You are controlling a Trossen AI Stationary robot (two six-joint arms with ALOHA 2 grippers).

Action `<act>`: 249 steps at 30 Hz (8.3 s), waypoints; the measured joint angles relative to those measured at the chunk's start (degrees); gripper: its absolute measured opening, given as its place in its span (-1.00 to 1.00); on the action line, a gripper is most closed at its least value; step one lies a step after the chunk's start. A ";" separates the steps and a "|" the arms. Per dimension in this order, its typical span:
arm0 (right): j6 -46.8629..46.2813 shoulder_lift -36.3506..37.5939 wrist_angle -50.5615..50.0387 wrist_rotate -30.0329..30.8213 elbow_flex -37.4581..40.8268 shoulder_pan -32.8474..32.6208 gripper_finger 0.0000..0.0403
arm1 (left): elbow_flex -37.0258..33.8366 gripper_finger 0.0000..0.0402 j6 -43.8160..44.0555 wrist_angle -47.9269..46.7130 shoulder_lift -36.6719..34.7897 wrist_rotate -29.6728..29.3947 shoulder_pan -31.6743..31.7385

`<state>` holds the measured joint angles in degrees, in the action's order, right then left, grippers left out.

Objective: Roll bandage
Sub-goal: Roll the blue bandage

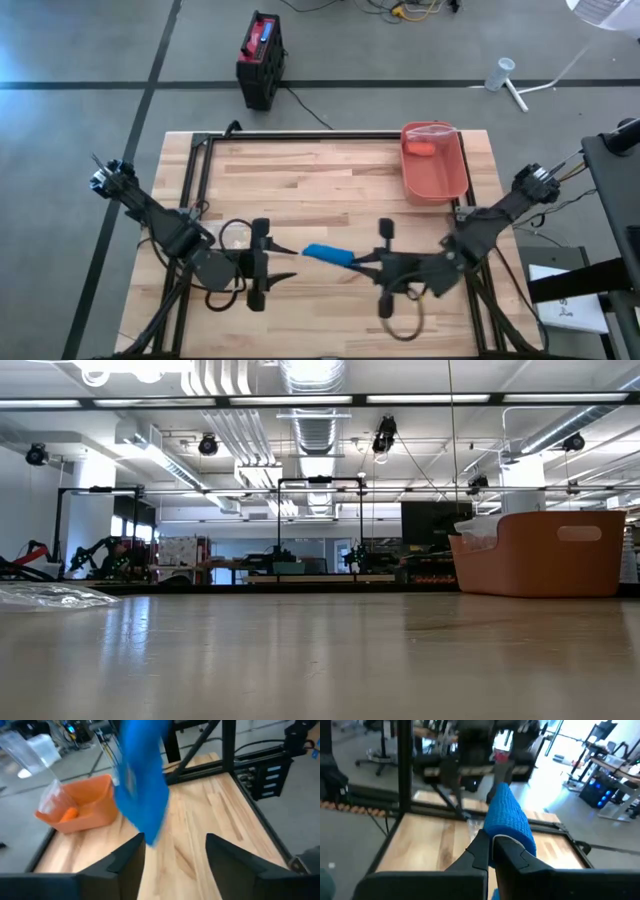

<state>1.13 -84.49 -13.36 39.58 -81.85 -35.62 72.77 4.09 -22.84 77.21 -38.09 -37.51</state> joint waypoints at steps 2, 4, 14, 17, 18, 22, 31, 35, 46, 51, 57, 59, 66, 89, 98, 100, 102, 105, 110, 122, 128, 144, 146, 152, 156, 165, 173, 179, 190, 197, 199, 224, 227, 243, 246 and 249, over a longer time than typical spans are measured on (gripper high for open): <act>-0.09 1.78 0.32 0.92 0.43 -1.08 -0.98 | -1.32 0.05 1.50 1.11 -0.03 -0.19 -0.20; -0.09 2.63 0.43 2.27 0.65 -1.89 -0.98 | -3.98 0.11 2.30 5.62 0.03 -1.09 -0.20; 2.74 3.31 5.50 -1.44 1.14 -2.62 -0.99 | -21.47 0.22 -5.96 47.67 3.33 -1.26 2.25; 5.18 3.05 6.51 -2.55 1.03 -2.68 -0.99 | -25.36 0.25 -5.25 56.93 3.91 6.08 4.42; 6.02 3.02 6.78 -2.55 1.01 -2.64 -0.99 | -26.40 0.26 -4.79 59.66 4.16 8.90 5.22; 7.89 3.00 7.02 -5.30 1.01 -2.38 -0.99 | -29.05 0.29 -3.39 68.30 5.97 14.85 7.46; 10.08 2.91 8.16 -7.12 1.06 -2.46 -0.99 | -25.44 0.21 -3.42 70.84 12.44 15.23 8.91; 10.27 2.91 8.08 -7.27 1.07 -2.48 -0.99 | -22.49 0.12 -3.39 70.74 14.96 15.44 8.91; 10.29 2.91 7.66 -7.05 1.25 -2.49 -0.99 | -20.61 -0.94 -0.21 67.58 14.43 16.65 8.91; 12.70 2.92 7.56 -4.33 1.30 -2.35 -0.99 | -20.68 -0.96 3.75 64.80 14.43 18.23 8.66; 14.46 2.94 2.92 -0.10 1.74 -1.07 -0.99 | -20.16 -0.97 7.39 64.60 14.42 22.92 7.92; 13.30 2.94 1.25 -0.20 2.36 -0.63 -0.99 | -19.82 -0.99 7.40 64.58 14.04 24.02 7.45; 9.52 2.94 -4.13 -0.64 3.13 -0.47 -0.99 | -18.31 -0.99 8.26 64.69 12.60 26.87 5.67; -2.11 2.05 -8.51 -6.99 6.91 -0.45 -0.99 | -18.14 -1.00 9.86 70.32 9.57 16.57 5.87; -3.74 1.41 -8.79 -7.51 6.82 -0.87 -0.99 | -18.27 -1.00 7.02 69.40 8.45 11.66 5.21; -3.74 1.65 -8.84 -5.78 6.80 -0.78 -0.99 | -18.27 -1.00 6.91 69.48 8.19 12.21 4.78; -3.79 1.78 -9.12 -3.56 6.80 -0.71 -0.99 | -18.27 -1.00 6.28 69.85 8.13 13.69 4.24; -4.95 1.79 -9.11 -0.15 6.78 -0.28 -0.99 | -18.27 -1.00 5.48 70.23 8.13 14.35 3.19; -9.18 2.46 -8.87 5.58 6.58 0.36 -0.99 | -18.27 -1.00 5.43 70.21 8.10 14.51 1.82; -6.54 3.20 -12.06 5.76 6.71 1.03 -0.99 | -18.30 -1.00 4.00 73.87 8.03 14.28 -0.33; -5.61 1.02 -12.14 3.46 6.85 1.00 -0.99 | -18.45 -1.00 1.83 74.19 6.41 7.72 -0.33; -7.71 1.56 -12.05 4.04 6.77 0.77 -0.99 | -18.60 -1.00 -0.17 72.03 4.14 7.55 -0.70; -9.09 1.92 -11.85 5.10 6.29 0.78 -0.99 | -18.60 -1.00 -0.14 69.82 4.15 8.49 -1.12; -12.96 4.67 -11.70 4.98 4.88 0.77 -0.99 | -18.64 -1.00 0.87 63.58 4.17 7.27 -2.38; -13.69 6.63 -11.78 4.87 4.84 0.75 -0.99 | -19.64 -1.00 2.09 63.15 4.17 5.88 -2.72; -10.89 9.38 -10.34 5.45 4.86 0.77 -0.99 | -20.44 -1.00 11.03 56.81 6.97 5.64 -2.93; -7.11 9.80 -7.80 5.45 4.98 0.75 -0.99 | -20.44 -1.00 13.42 59.84 10.68 5.60 -2.71; -5.53 8.10 -9.58 5.50 5.91 0.77 -0.99 | -20.44 -1.00 10.92 64.82 10.17 5.66 -2.80; -6.07 4.95 -10.38 0.82 6.94 0.67 -0.99 | -20.44 -1.00 6.01 74.27 7.15 1.25 -2.03; -8.26 1.96 -10.30 -5.01 6.96 0.65 -0.99 | -20.44 -1.00 3.46 73.99 4.92 0.13 0.67; -9.03 0.86 -10.01 -7.14 6.96 0.66 -0.99 | -20.44 -1.00 3.56 73.01 4.87 0.15 1.87; -5.00 -0.89 -2.65 -17.77 6.37 -1.21 -0.99 | -20.44 -1.00 9.09 60.37 3.50 2.28 6.82; -5.10 -0.90 -2.59 -17.95 6.53 -0.80 -0.99 | -20.44 -1.00 8.96 60.92 3.63 2.91 6.90; -5.07 -3.67 0.51 -23.20 6.35 -0.42 -0.99 | -20.44 -1.00 10.76 59.27 3.66 3.06 8.83; -3.18 -3.50 2.73 -23.76 6.35 -0.47 -0.99 | -20.44 -1.00 13.00 57.76 4.13 4.63 8.85; -1.23 -3.16 5.02 -24.08 6.35 -0.51 -0.99 | -20.44 -1.00 14.65 57.74 5.14 5.96 8.85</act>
<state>-0.11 -87.65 -8.33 15.51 -75.50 -36.13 52.34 18.74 34.91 82.35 -32.13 -28.67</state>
